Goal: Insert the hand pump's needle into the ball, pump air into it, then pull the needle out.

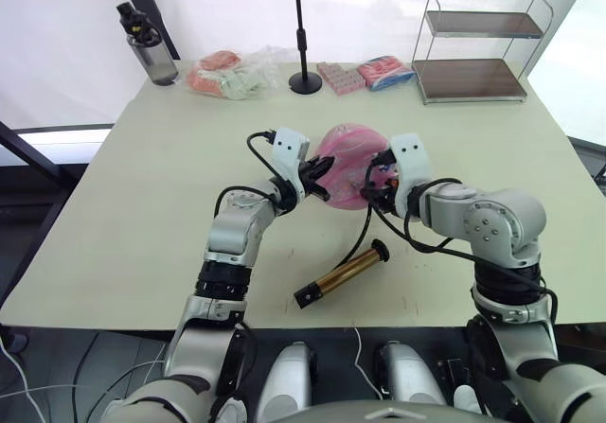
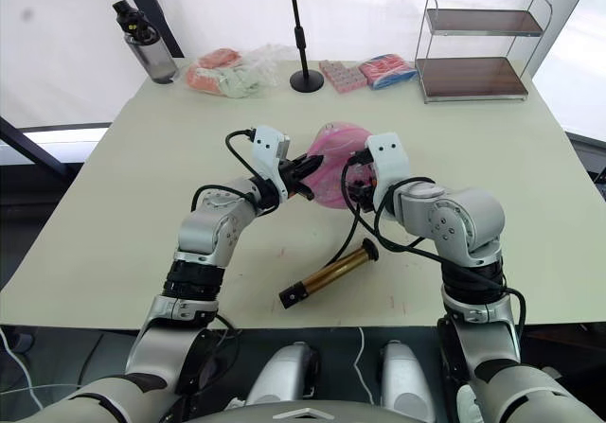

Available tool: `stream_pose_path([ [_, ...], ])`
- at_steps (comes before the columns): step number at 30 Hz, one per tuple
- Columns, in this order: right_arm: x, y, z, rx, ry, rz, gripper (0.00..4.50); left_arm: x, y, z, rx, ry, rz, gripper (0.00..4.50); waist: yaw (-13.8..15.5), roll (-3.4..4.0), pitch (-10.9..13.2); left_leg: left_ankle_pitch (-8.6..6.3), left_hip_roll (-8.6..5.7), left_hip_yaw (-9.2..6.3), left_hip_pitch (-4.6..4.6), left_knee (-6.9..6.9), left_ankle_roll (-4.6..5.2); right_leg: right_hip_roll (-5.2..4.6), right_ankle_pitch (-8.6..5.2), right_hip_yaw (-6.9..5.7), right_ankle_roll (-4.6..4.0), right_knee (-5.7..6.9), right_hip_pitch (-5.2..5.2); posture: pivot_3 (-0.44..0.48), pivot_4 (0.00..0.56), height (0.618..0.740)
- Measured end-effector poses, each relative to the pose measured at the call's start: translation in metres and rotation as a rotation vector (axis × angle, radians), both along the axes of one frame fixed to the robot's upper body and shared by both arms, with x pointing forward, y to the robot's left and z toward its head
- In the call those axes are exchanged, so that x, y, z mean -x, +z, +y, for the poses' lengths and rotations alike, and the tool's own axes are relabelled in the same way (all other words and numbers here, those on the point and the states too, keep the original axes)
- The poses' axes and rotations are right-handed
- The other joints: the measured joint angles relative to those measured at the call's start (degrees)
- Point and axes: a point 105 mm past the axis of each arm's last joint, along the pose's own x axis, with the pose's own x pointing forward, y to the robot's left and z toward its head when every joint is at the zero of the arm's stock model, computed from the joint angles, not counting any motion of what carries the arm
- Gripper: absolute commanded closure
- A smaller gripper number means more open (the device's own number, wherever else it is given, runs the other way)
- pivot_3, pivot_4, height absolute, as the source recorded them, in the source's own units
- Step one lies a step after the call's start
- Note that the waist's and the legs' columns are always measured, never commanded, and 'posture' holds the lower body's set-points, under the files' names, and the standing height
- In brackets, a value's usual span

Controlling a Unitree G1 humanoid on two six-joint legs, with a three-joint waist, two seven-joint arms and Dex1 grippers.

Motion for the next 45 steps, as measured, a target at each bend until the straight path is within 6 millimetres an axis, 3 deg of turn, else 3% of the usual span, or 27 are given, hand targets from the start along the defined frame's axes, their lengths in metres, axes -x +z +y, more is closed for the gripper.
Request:
stream_pose_path([
  [20, -0.007, -0.009, 0.005, -0.05, -0.05, 0.037, 1.44, 0.0, 0.0, 0.0, -0.002, -0.001, 0.001, 4.5, -0.02, 0.01, 0.0, 0.0, 0.0, -0.01, 0.0, 0.0, 0.0, 0.0, 0.0, -0.01, 0.0, 0.01, 0.0, 0.0, 0.15, 0.74],
  [24, -0.008, -0.009, 0.006, -0.05, -0.052, 0.036, 2.63, 0.0, 0.0, 0.0, -0.002, -0.002, 0.001, 4.5, -0.01, 0.01, 0.0, 0.0, 0.0, -0.01, 0.0, 0.0, 0.0, 0.0, 0.0, 0.0, 0.0, 0.01, 0.0, 0.0, 0.15, 0.74],
  [27, -0.009, -0.008, 0.004, -0.046, -0.057, 0.029, 4.16, 0.001, -0.001, -0.001, -0.005, -0.004, 0.0, 4.5, -0.01, 0.01, -0.01, 0.0, 0.0, -0.01, 0.01, 0.0, 0.0, 0.0, 0.0, 0.0, 0.0, 0.01, 0.01, 0.0, 0.15, 0.74],
  [45, -0.003, -0.011, -0.001, 0.094, 0.066, 0.013, 4.19, 0.002, -0.002, -0.004, -0.009, -0.02, 0.001, 4.5, 0.04, 0.03, -0.04, 0.0, -0.02, -0.02, 0.03, 0.0, 0.0, -0.01, 0.0, 0.0, -0.01, 0.02, 0.02, 0.0, 0.15, 0.74],
])
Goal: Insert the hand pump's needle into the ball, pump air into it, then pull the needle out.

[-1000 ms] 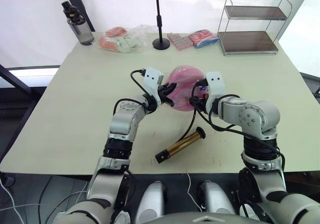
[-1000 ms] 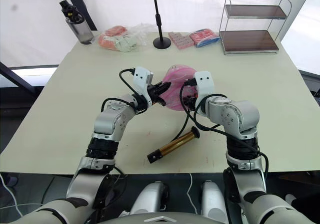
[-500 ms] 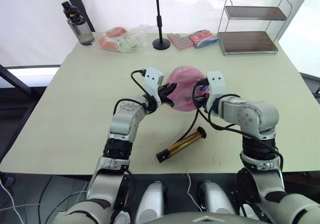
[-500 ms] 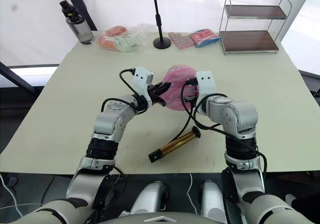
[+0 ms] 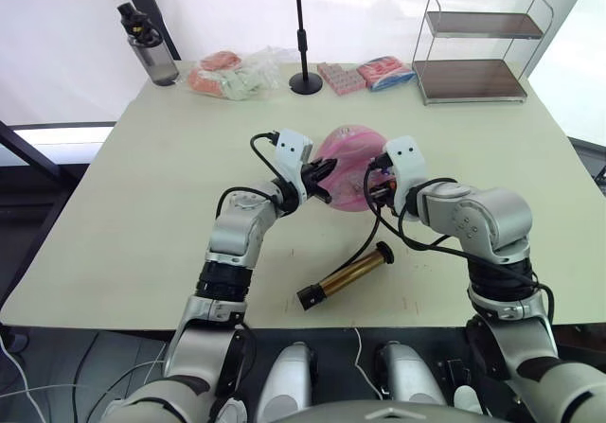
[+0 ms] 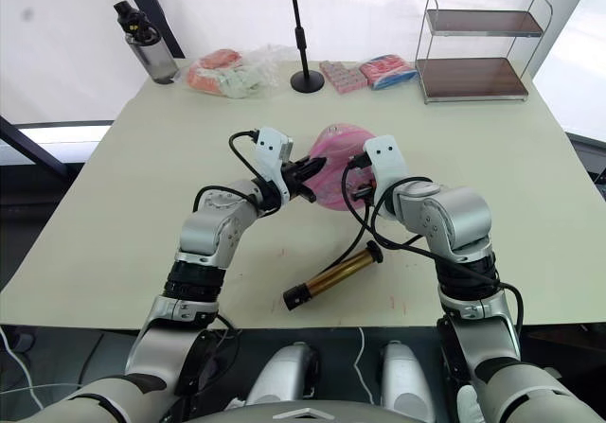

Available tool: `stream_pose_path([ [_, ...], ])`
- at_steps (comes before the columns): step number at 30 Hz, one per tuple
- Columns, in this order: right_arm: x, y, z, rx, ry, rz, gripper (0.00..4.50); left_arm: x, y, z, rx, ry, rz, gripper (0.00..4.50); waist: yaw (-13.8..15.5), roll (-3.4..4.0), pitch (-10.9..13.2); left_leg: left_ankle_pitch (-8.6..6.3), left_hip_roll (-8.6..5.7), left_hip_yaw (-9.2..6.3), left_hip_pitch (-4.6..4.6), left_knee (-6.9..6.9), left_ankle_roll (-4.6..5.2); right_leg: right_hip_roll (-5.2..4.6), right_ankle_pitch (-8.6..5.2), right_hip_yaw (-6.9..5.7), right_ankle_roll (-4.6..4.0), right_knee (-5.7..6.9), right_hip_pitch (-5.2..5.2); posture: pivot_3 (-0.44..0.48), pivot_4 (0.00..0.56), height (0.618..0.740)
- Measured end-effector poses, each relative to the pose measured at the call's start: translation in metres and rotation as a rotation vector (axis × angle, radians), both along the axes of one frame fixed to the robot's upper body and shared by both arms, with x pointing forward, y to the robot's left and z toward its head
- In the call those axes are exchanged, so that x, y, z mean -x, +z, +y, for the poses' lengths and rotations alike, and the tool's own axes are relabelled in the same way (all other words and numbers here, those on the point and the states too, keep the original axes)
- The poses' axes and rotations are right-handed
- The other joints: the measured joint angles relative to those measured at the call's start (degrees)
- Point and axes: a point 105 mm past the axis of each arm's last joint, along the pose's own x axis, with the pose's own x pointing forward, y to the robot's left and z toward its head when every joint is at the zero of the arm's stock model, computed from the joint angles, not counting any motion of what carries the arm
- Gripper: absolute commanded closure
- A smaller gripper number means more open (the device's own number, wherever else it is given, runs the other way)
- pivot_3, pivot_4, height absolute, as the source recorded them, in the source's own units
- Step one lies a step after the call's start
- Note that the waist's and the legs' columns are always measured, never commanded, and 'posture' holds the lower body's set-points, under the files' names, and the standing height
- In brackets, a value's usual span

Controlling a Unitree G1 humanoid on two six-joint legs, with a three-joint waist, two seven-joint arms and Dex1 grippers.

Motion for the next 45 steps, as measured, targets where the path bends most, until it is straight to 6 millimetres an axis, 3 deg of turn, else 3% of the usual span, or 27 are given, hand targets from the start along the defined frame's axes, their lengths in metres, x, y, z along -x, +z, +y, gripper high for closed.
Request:
stream_pose_path([
  [15, -0.003, -0.007, 0.003, 0.394, 0.407, -0.239, 4.19, -0.001, 0.0, -0.001, -0.001, -0.009, 0.005, 4.5, 0.01, -0.01, -0.01, 0.0, -0.02, -0.08, 0.08, 0.01, 0.0, 0.0, 0.0, -0.08, 0.01, -0.11, 0.12, 0.0, 0.15, 0.74],
  [29, -0.028, -0.019, 0.014, 0.41, 0.488, -0.202, 4.19, -0.009, -0.006, 0.009, -0.004, 0.022, 0.053, 4.5, -0.48, -0.04, -0.86, 0.0, 0.02, -0.09, 0.51, -0.04, 0.0, 0.04, -0.01, -0.06, -0.02, -0.1, 0.41, 0.0, 0.15, 0.74],
  [33, -0.031, -0.023, 0.018, 0.388, 0.489, -0.177, 4.19, -0.009, -0.009, 0.012, -0.008, 0.029, 0.065, 4.5, -0.9, -0.11, -1.06, -0.01, 0.03, -0.1, 1.13, -0.39, -0.01, 0.03, -0.14, -0.03, -0.24, -0.3, 0.93, 0.0, 0.15, 0.74],
  [45, -0.033, -0.033, 0.021, 0.388, 0.517, -0.15, 4.19, -0.009, -0.014, 0.015, -0.015, 0.038, 0.08, 4.5, -1.48, -0.03, -1.8, 0.0, 0.03, -0.35, 1.24, -0.59, -0.01, 0.04, -0.14, -0.01, -0.26, -0.41, 0.98, 0.0, 0.15, 0.74],
])
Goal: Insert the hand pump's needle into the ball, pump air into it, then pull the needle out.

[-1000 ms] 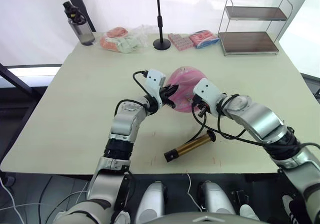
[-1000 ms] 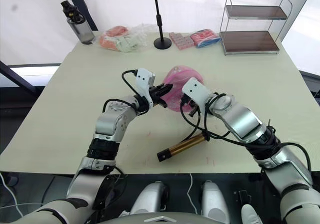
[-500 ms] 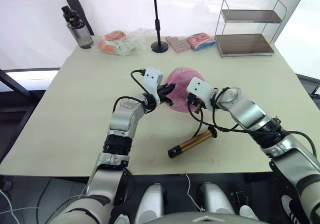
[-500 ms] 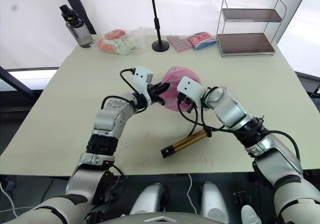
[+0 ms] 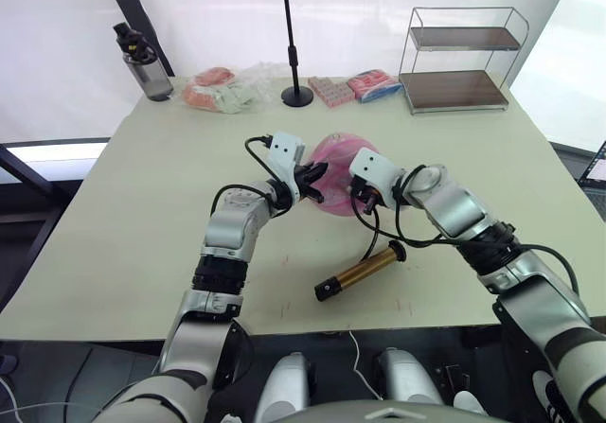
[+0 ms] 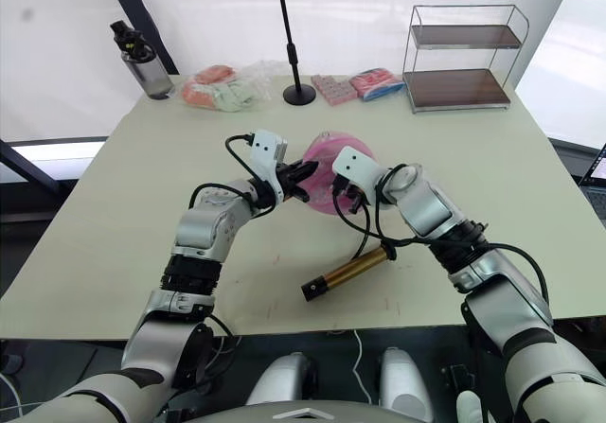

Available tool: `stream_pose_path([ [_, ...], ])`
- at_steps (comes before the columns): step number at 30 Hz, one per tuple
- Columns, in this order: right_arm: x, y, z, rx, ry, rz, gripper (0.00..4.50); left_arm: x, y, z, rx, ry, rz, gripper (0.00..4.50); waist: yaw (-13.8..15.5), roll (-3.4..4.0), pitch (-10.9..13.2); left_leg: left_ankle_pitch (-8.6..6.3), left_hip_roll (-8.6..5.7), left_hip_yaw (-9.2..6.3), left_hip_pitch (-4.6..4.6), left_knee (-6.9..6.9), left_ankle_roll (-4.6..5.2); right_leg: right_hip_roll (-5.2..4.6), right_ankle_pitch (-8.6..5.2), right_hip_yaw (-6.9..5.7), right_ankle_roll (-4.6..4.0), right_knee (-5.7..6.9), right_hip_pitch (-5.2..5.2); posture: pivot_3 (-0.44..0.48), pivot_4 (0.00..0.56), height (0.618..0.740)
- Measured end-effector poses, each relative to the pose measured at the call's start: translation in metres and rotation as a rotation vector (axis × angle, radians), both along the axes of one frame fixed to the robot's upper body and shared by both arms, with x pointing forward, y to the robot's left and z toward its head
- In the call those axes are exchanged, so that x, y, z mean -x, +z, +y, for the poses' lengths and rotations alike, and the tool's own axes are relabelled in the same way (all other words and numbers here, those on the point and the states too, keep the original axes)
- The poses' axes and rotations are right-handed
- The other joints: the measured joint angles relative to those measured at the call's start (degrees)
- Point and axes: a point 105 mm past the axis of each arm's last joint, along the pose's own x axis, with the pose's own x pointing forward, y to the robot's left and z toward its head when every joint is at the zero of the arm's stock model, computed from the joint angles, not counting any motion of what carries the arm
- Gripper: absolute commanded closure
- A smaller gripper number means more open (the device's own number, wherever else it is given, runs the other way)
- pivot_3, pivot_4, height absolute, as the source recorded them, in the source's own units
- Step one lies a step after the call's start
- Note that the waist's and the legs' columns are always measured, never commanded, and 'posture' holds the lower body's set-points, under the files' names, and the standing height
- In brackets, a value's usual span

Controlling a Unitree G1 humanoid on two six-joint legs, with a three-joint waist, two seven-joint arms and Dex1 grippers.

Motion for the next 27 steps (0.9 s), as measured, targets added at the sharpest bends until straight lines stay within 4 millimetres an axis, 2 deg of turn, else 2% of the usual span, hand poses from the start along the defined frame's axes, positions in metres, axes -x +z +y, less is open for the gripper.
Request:
stream_pose_path([
  [22, -0.002, -0.012, 0.005, 0.048, -0.007, 0.042, 4.19, 0.002, -0.005, 0.002, -0.001, 0.004, 0.014, 4.5, -0.18, 0.05, -0.79, 0.0, -0.02, 0.0, 0.22, -0.23, -0.01, 0.0, -0.06, 0.1, -0.09, -0.07, 0.05, 0.0, 0.15, 0.74],
  [27, -0.004, -0.018, 0.007, 0.062, -0.014, 0.058, 4.19, 0.003, -0.008, 0.002, -0.002, 0.005, 0.023, 4.5, -0.28, 0.02, -0.76, -0.02, -0.01, 0.01, 0.96, -0.51, -0.03, -0.02, -0.31, 0.1, 0.0, -0.17, 0.64, 0.0, 0.15, 0.74],
])
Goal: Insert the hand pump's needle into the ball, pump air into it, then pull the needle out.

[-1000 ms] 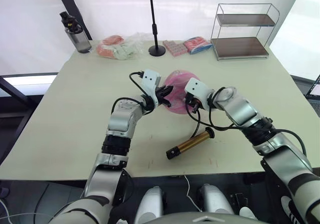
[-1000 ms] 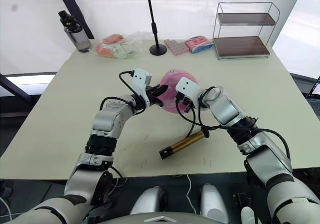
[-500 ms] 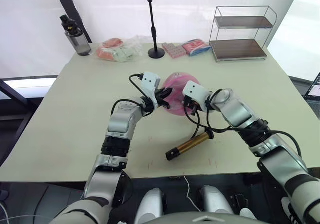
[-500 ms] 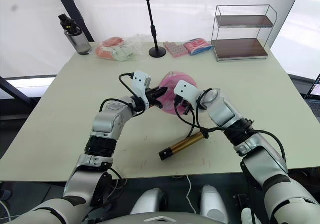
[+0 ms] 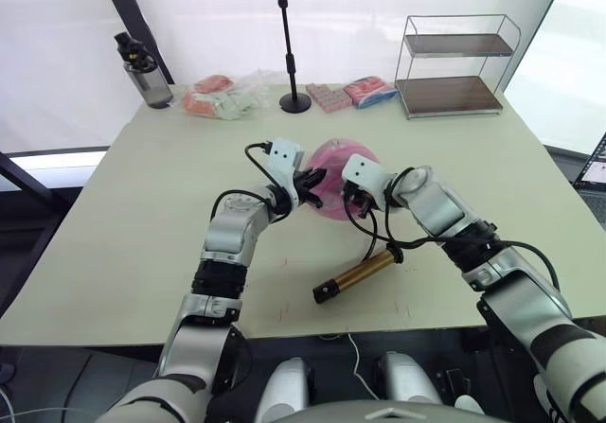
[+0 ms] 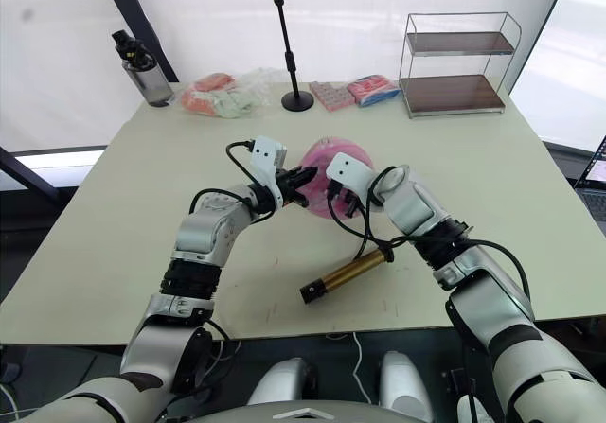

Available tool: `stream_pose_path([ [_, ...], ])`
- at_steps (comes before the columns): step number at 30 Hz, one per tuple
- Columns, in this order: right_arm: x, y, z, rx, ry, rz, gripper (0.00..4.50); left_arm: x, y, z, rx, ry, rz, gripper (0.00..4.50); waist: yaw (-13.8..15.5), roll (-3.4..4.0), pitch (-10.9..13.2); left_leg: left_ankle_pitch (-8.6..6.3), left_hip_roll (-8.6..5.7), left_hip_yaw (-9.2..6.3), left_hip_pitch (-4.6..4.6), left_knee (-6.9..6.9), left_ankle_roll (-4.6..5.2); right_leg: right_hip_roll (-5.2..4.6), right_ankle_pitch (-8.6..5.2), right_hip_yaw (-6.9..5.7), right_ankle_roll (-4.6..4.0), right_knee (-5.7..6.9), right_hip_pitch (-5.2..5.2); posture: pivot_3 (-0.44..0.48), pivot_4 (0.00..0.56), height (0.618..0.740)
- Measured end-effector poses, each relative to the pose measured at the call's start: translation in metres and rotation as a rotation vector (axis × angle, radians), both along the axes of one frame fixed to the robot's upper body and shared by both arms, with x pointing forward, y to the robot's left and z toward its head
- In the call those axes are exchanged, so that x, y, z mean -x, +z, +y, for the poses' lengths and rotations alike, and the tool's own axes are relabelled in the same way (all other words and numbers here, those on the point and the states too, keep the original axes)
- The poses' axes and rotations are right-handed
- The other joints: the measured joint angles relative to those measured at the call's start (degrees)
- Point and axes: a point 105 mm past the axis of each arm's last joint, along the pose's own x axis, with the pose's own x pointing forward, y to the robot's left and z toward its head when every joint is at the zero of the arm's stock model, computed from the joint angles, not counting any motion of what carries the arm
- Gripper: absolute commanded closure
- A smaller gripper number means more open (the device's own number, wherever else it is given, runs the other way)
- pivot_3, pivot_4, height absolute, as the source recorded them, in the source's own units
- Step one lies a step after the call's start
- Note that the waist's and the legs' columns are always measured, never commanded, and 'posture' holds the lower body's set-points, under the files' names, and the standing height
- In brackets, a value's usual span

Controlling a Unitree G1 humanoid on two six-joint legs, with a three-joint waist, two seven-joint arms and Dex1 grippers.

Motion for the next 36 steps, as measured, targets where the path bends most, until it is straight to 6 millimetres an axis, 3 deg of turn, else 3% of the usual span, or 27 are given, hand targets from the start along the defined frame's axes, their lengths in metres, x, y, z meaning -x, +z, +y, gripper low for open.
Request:
stream_pose_path([
  [26, -0.008, -0.026, 0.005, 0.042, 0.018, 0.022, 4.19, 0.003, -0.009, -0.002, -0.014, -0.018, 0.027, 4.5, -0.3, 0.03, -0.08, -0.02, -0.28, -1.0, 0.5, -0.34, -0.04, 0.07, -0.09, 0.15, -0.07, 0.0, 0.21, 0.0, 0.15, 0.74],
  [36, -0.011, -0.028, 0.009, -0.033, 0.016, -0.006, 4.19, 0.002, -0.009, 0.002, -0.024, -0.009, 0.028, 4.5, -0.98, 0.06, -0.01, -0.13, -0.35, -1.12, 0.86, -0.54, -0.24, 0.1, -0.09, 0.14, -0.05, 0.01, 0.29, 0.0, 0.15, 0.74],
])
